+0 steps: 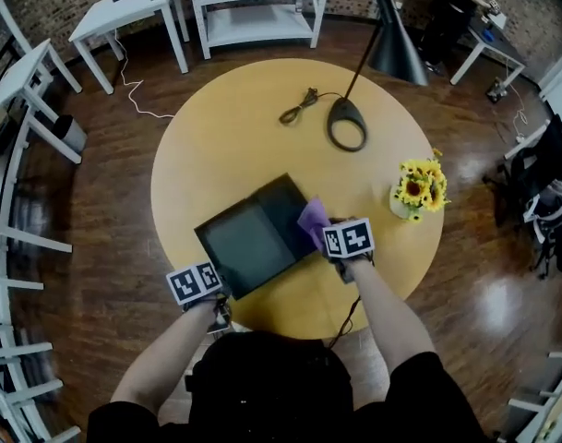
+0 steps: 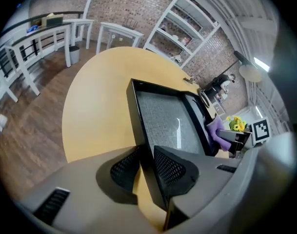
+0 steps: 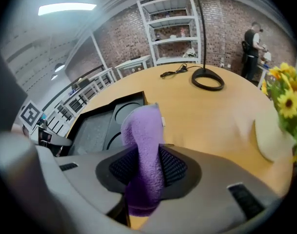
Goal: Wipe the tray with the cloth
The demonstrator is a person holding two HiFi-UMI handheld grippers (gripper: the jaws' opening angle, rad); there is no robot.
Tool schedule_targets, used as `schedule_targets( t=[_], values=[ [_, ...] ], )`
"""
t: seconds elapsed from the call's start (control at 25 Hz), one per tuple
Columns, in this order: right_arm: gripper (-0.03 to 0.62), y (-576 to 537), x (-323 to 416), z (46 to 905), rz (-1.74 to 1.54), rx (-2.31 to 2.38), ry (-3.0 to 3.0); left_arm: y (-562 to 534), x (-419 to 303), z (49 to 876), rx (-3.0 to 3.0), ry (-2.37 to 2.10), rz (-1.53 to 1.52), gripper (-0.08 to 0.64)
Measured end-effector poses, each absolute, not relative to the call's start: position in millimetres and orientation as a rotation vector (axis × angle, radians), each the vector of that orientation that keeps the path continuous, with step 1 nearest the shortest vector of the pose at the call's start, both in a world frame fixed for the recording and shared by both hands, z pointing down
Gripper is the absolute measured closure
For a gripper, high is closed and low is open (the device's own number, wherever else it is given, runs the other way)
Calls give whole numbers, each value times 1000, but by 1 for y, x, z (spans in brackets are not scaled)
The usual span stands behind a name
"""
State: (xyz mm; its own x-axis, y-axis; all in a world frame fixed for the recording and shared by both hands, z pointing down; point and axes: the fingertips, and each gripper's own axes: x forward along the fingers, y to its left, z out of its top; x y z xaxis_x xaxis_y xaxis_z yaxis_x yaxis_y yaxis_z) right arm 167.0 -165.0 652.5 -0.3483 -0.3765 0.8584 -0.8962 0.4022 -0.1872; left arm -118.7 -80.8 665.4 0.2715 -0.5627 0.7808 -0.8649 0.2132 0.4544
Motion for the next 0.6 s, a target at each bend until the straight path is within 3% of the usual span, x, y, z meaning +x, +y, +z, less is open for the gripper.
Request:
schedule_targets(
  t=[0.44,0.6],
  values=[
    [443,-246,116,628,324,1040,-1942,-16,-25,674,1268,-1120,153,436],
    [449,-248,127,612,279,1154,-1902,-13,-9,656,1306,-982,126,448]
  ],
)
